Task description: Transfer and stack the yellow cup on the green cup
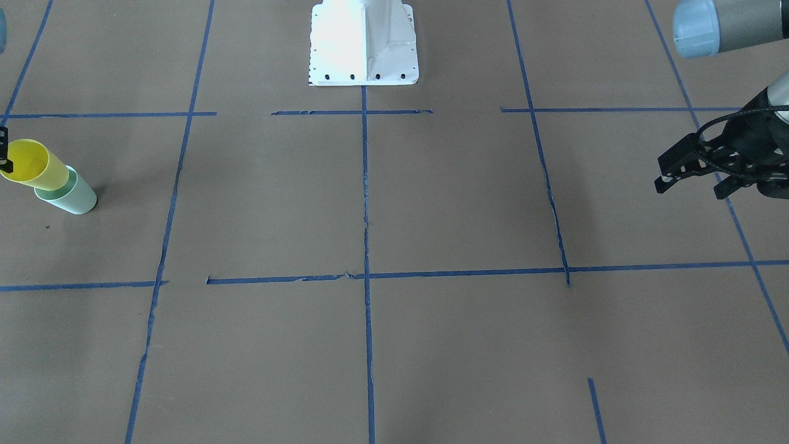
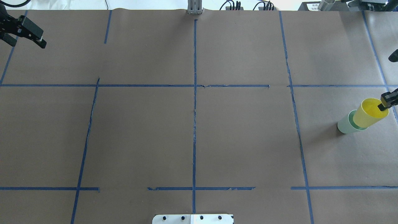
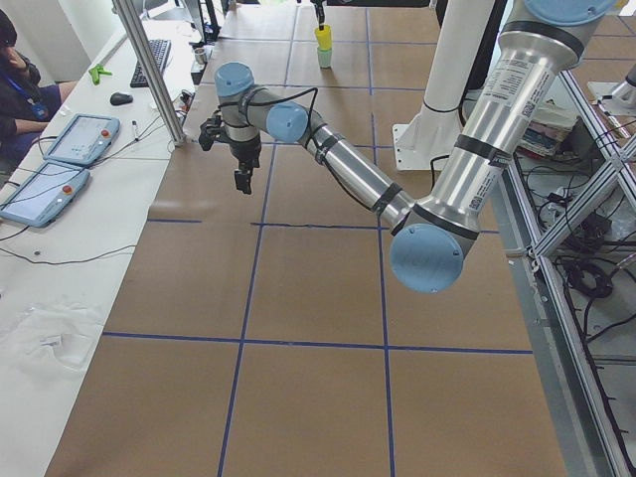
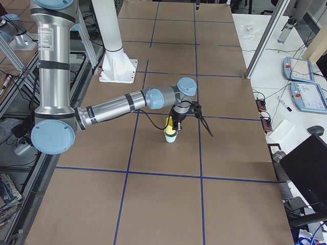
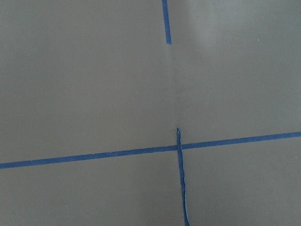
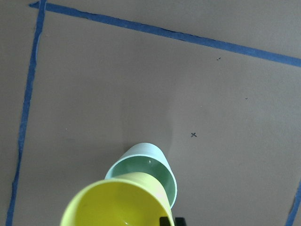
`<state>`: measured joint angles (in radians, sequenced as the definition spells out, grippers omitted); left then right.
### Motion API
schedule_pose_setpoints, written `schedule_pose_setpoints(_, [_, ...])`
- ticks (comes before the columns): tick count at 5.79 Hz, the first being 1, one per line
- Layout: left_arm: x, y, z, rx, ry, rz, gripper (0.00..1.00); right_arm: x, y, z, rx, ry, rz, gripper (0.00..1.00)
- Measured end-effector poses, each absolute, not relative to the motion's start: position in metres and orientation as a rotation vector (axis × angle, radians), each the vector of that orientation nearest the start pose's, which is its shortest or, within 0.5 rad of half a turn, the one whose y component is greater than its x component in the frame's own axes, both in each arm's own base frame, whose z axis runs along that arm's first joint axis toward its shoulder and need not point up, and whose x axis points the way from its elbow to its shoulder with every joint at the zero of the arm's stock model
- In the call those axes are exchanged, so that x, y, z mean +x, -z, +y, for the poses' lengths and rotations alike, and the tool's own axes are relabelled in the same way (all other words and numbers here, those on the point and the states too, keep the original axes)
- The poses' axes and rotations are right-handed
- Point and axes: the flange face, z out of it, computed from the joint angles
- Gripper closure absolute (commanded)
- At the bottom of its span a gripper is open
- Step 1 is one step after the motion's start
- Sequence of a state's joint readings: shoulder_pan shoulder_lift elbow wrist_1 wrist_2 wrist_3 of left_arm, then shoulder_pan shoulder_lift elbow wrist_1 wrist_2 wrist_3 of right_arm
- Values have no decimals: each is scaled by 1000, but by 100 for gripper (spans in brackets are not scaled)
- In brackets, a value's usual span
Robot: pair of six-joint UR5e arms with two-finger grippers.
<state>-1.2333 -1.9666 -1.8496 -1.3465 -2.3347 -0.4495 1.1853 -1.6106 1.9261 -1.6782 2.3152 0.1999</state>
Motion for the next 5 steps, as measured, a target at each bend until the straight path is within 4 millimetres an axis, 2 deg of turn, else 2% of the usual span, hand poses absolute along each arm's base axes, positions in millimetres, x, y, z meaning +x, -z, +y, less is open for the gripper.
schedule_pose_setpoints(1, [135, -331, -579, 108, -67, 857, 0, -119, -518, -460, -26, 260, -758, 83])
schedule_pose_setpoints(2, [135, -331, -579, 109, -67, 857, 0, -124, -518, -461, -27, 268, -754, 1])
schedule_pose_setpoints(5, [133, -328, -577, 116, -68, 858, 0, -133, -513, -466, -20, 286, -757, 0])
